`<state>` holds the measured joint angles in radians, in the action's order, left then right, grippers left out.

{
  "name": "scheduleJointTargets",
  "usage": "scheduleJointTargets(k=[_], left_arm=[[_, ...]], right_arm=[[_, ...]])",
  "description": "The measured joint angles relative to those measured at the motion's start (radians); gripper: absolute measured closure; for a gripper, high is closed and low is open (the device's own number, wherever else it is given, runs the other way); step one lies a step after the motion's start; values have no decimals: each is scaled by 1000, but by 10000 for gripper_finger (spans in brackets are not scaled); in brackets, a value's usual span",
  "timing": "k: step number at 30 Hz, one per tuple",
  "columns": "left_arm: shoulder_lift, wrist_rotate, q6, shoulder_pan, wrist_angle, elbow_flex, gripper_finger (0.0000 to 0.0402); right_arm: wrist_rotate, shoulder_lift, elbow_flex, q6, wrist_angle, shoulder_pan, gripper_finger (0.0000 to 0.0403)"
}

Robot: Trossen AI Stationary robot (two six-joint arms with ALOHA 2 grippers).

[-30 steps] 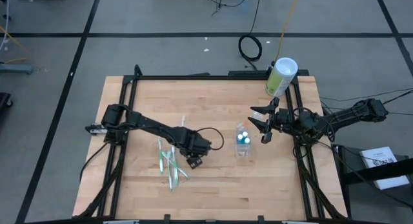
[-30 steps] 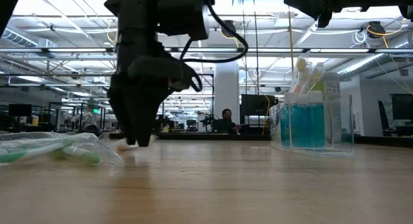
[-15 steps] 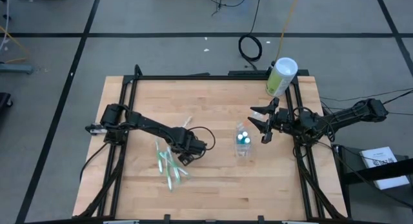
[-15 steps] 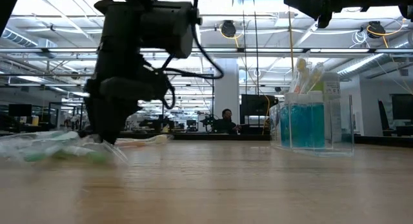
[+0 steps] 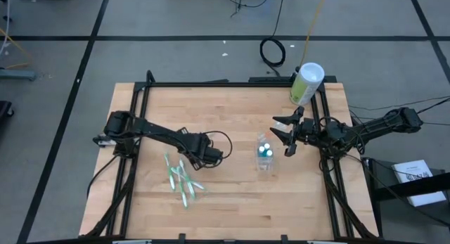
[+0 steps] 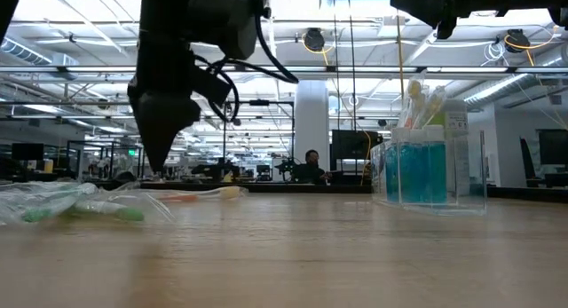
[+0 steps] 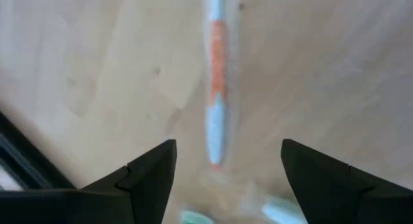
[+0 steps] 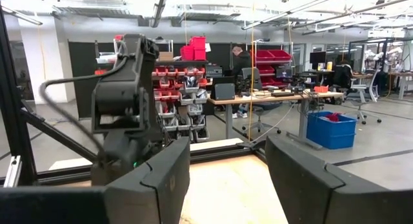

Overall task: Pick & Place toothbrushing station
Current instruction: Put the orange toothbrush into the top of the transparent organizer

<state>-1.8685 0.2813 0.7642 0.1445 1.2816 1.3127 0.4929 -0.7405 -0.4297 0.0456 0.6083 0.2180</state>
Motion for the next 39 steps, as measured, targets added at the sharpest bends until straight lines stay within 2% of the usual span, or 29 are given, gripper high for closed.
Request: scheduleJointTargets(k=[4, 7, 12, 19, 27, 31, 39], left_arm=[[42, 4, -123, -31, -80, -33, 119], [68, -39, -177, -64, -186, -90, 119], [78, -69, -198, -107, -253, -192, 119], [86, -120, -215, -110, -372, -316, 119], [86, -147, -218, -113, -419, -340, 123], [84, -166, -217, -113, -420, -340, 162], [81, -169, -224, -111, -475, -343, 298]], right_arm=[[0, 0, 0, 0, 0, 0, 209], [0, 0, 0, 0, -3, 0, 209], [0, 0, 0, -3, -18, 0, 209], [0, 0, 0, -4, -30, 0, 209], [1, 0, 0, -8, -30, 0, 209], [2, 0, 0, -8, -29, 0, 209], [2, 0, 0, -8, -29, 0, 209]])
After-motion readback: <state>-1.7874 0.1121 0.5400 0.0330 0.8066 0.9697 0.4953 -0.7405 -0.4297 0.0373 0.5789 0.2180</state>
